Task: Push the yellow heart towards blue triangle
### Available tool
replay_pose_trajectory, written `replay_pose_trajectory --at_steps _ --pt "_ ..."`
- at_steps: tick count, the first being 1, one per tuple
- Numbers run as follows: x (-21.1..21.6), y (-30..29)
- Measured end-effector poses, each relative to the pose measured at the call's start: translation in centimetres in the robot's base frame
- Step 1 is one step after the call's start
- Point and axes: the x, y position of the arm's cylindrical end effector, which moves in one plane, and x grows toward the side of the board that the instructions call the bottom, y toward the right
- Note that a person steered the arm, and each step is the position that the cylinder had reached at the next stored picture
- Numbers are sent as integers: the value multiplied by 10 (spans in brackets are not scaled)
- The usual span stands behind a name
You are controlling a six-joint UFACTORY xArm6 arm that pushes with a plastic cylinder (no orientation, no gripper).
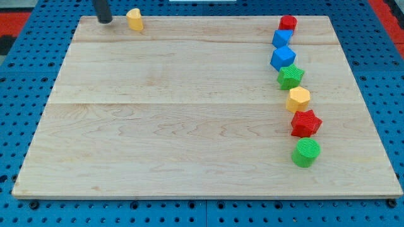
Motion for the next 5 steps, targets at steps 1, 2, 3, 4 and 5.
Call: replay_pose_trajectory --at_steps 1,2,3,4,5 --pt "0 22" --pt "0 106" --pt "0 204" --pt "0 283" --pt "0 252"
